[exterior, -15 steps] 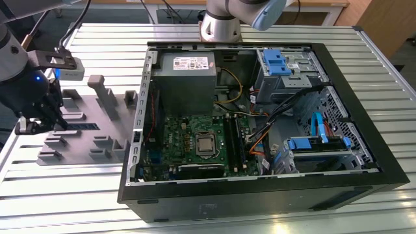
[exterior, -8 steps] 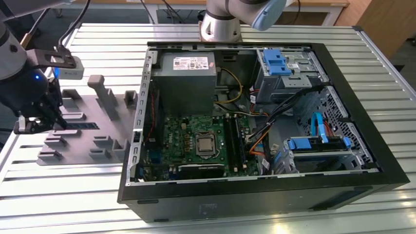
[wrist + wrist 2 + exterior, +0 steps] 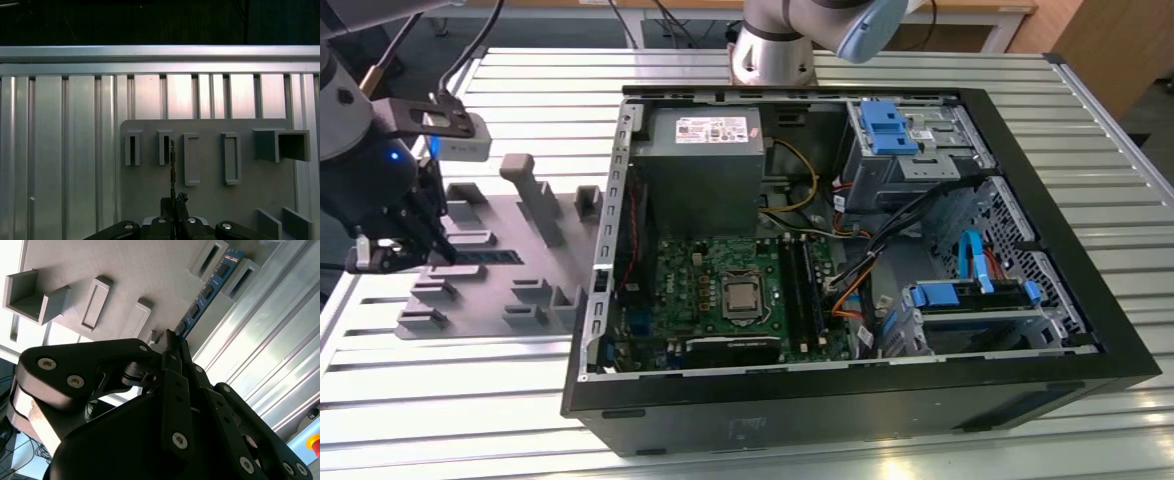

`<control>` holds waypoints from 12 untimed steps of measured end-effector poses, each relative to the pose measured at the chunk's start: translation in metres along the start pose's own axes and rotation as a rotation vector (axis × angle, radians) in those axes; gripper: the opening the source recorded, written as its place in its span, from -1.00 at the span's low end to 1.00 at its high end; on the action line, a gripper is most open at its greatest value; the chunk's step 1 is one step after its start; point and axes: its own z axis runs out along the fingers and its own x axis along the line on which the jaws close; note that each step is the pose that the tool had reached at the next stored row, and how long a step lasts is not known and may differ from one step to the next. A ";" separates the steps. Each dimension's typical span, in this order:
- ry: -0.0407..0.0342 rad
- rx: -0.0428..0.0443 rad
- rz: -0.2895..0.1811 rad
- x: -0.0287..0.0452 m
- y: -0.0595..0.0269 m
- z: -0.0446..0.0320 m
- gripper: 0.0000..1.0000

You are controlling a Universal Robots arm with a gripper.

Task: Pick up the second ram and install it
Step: 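Pick up the second ram and move it above second insertion slot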

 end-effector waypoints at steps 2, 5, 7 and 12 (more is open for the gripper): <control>0.0000 0.0001 0.000 0.0000 0.0000 -0.0006 -0.73; 0.0000 0.0000 0.000 -0.0001 0.0001 -0.0015 -0.73; 0.0000 0.0000 0.000 -0.0001 0.0001 -0.0021 -0.73; -0.0001 0.0001 0.000 -0.0002 0.0001 -0.0035 -0.73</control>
